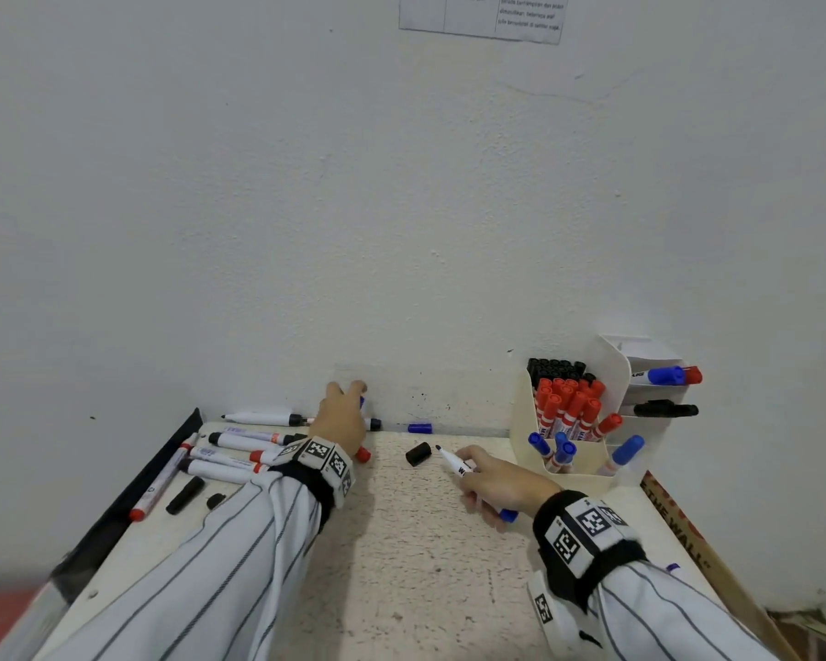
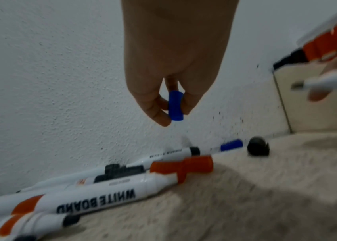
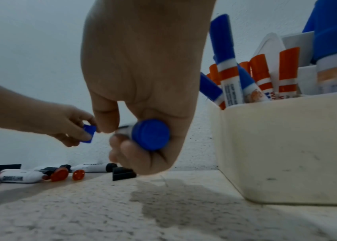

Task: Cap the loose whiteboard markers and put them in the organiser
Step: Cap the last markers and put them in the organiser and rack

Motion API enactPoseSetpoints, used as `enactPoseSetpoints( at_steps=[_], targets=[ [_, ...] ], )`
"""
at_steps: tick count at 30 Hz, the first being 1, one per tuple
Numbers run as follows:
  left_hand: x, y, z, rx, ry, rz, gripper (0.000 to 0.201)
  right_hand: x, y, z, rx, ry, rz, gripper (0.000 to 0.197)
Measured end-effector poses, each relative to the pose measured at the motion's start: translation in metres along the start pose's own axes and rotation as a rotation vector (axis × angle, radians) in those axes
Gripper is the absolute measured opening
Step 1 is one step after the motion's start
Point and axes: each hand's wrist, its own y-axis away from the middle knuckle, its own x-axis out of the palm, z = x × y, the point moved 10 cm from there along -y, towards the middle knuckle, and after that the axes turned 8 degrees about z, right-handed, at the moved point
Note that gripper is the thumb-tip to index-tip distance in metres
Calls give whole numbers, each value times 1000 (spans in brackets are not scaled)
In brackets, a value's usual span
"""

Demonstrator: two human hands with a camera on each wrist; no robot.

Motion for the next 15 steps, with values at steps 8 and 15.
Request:
enactPoseSetpoints(
  at_steps=[8,15],
  targets=[
    [-6,26,-24,10,612,72,26,-3,22,49,-272,158,-233,22],
    [-1,63,-32,29,640,254,21,15,42,79,-408,200,-276,19]
  ],
)
